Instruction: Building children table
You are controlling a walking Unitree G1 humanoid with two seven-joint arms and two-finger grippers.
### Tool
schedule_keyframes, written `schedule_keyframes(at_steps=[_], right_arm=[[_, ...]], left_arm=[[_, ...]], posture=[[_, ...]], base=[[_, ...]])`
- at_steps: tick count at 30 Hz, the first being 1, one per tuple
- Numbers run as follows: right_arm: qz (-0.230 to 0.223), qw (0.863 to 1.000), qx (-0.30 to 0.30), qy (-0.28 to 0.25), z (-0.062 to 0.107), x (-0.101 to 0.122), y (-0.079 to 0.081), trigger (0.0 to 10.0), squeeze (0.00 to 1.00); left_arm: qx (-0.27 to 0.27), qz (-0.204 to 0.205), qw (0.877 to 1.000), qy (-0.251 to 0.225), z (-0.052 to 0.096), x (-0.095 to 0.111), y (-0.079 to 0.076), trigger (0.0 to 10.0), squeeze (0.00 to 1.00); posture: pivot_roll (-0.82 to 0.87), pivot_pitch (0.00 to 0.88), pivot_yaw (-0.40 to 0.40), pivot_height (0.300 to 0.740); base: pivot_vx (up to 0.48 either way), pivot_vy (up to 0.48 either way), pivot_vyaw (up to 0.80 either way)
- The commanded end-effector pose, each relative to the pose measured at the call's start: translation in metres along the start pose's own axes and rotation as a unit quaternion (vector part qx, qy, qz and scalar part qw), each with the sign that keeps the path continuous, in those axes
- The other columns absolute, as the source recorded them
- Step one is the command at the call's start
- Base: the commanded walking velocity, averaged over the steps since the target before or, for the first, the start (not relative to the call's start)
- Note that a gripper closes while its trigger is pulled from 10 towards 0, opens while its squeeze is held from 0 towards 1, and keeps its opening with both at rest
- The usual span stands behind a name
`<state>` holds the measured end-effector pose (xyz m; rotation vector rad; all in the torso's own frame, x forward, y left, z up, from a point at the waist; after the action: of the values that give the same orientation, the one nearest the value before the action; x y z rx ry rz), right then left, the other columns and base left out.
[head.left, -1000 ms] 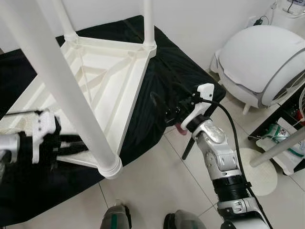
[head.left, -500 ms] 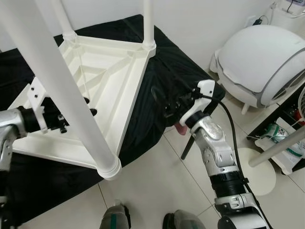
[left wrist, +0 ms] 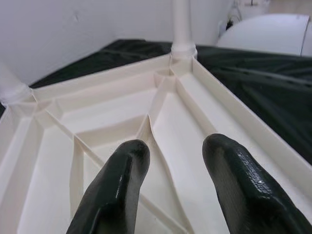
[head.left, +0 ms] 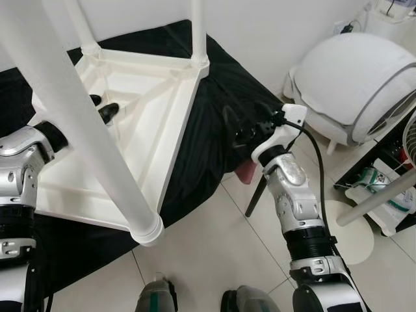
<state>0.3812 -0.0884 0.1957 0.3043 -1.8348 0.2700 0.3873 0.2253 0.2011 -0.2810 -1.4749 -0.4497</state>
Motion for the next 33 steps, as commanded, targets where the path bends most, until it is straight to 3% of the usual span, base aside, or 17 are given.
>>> schedule_keyframes(at_steps=[1,6,9,13,15,17,21,22,30,32,33], right_arm=[[0.001,1.000,0.008,-0.001,-0.002,0.000,0.005,10.0,0.00],[0.003,1.000,0.010,-0.005,-0.003,0.002,0.005,10.0,0.00],[0.003,1.000,0.010,-0.005,-0.003,0.002,0.005,10.0,0.00],[0.006,1.000,0.000,-0.007,-0.001,0.003,0.000,10.0,0.00],[0.006,1.000,0.000,-0.007,-0.001,0.003,0.000,10.0,0.00],[0.010,1.000,-0.003,-0.008,0.000,0.004,-0.002,10.0,0.00],[0.011,1.000,-0.003,-0.009,0.000,0.004,-0.003,10.0,0.00],[0.012,1.000,-0.003,-0.010,0.000,0.005,-0.004,10.0,0.00],[0.012,1.000,-0.003,-0.010,0.000,0.005,-0.004,10.0,0.00],[0.012,1.000,-0.003,-0.011,-0.001,0.006,-0.004,10.0,0.00],[0.011,1.000,0.008,-0.013,0.000,0.007,0.000,10.0,0.00]], left_arm=[[0.033,-0.018,0.999,0.018,-0.005,-0.008,0.008,10.0,0.00],[0.051,-0.050,0.995,0.072,-0.009,-0.030,0.021,10.0,0.00],[0.051,-0.050,0.995,0.072,-0.009,-0.030,0.021,10.0,0.00],[0.005,-0.120,0.985,0.125,-0.004,-0.047,0.018,10.0,0.00],[0.005,-0.120,0.985,0.125,-0.004,-0.047,0.018,10.0,0.00],[-0.029,-0.159,0.975,0.152,0.001,-0.052,0.019,10.0,0.00],[-0.038,-0.169,0.971,0.164,0.003,-0.053,0.020,10.0,0.00],[-0.045,-0.191,0.964,0.179,0.004,-0.056,0.023,10.0,0.00],[-0.045,-0.191,0.964,0.179,0.004,-0.056,0.023,10.0,0.00],[-0.052,-0.204,0.959,0.190,0.003,-0.057,0.025,10.0,0.00],[-0.059,-0.227,0.949,0.212,-0.004,-0.063,0.024,10.0,0.00]], posture=[[0.05,0.069,0.019,0.740],[0.04,0.073,0.025,0.740],[0.04,0.073,0.025,0.740],[0.03,0.076,0.032,0.740],[0.03,0.076,0.032,0.740],[0.02,0.075,0.033,0.740],[0.02,0.076,0.033,0.740],[0.02,0.075,0.034,0.740],[0.02,0.075,0.034,0.740],[0.02,0.075,0.033,0.740],[0.01,0.080,0.047,0.740]], base=[[0.000,0.000,0.00],[0.000,0.000,0.00],[0.000,0.000,0.00],[0.000,0.000,0.00],[0.000,0.000,0.00],[0.000,0.000,0.00],[0.000,0.000,0.00],[0.000,0.000,0.00],[0.000,0.000,0.00],[0.000,0.000,0.00],[0.000,0.000,0.00]])
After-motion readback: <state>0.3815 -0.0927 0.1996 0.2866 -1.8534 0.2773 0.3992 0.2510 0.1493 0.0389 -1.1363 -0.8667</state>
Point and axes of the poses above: a point about 5 cm out from each wrist's last joint towards the gripper, its own z axis pointing back from the gripper into the wrist, its own x axis along the axis of the wrist's last joint, y = z × x, the point moved 6 cm from there along -z, pointing out of the wrist towards the gripper, and after that the axes turned 7 degrees about z, right-handed, at the moved point
